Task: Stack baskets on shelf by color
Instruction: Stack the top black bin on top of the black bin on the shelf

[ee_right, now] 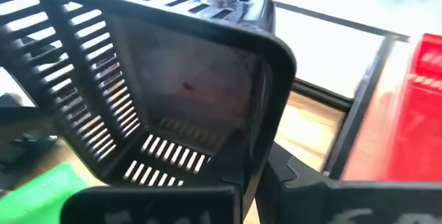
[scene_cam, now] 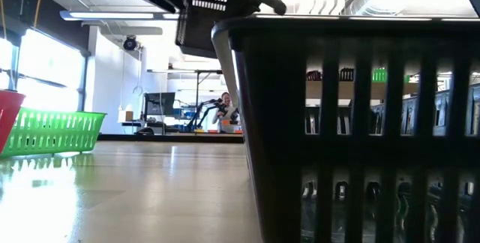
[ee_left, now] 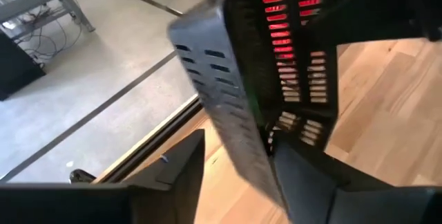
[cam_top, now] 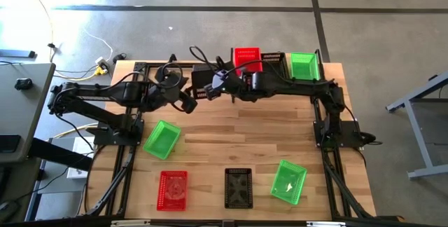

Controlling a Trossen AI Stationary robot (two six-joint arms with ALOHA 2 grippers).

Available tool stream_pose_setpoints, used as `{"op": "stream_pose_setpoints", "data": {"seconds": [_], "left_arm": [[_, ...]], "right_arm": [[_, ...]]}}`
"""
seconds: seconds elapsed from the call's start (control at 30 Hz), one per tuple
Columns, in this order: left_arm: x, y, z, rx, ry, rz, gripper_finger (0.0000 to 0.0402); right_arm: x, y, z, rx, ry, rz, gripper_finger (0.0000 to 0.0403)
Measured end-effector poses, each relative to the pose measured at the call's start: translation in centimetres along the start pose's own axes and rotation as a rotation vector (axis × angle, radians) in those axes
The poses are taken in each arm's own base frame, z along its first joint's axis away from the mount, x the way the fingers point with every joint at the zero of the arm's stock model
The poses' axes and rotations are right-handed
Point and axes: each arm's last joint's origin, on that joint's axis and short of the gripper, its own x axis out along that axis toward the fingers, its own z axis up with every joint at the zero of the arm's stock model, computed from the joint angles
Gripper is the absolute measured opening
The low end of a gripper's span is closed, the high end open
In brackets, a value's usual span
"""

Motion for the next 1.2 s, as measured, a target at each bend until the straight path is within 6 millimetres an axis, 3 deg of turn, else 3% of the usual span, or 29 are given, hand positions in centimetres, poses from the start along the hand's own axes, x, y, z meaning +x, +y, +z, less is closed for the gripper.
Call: {"op": "stream_pose_setpoints", "data": {"seconds": [0.23, 0.5, 0.87, 1.2], "left_arm": [[-0.8, 0.3, 1.4, 0.018, -0.036, -0.011, 0.0204], [-1.0, 0.4, 1.7, 0.036, -0.041, -0.012, 0.0206], [-1.0, 0.4, 1.5, 0.042, -0.036, -0.005, 0.0205], [-0.8, 0.7, 1.6, 0.031, -0.04, 0.03, 0.0204]], "right_arm": [[-2.2, -2.1, 0.9, -0.041, 0.03, -0.073, 0.0], [-5.0, -6.3, 3.2, -0.037, 0.119, -0.08, 0.0], [-8.6, -14.1, 7.6, 0.079, 0.194, 0.052, 0.0], [-9.8, -21.1, 9.3, 0.178, 0.288, 0.036, 0.0]]}}
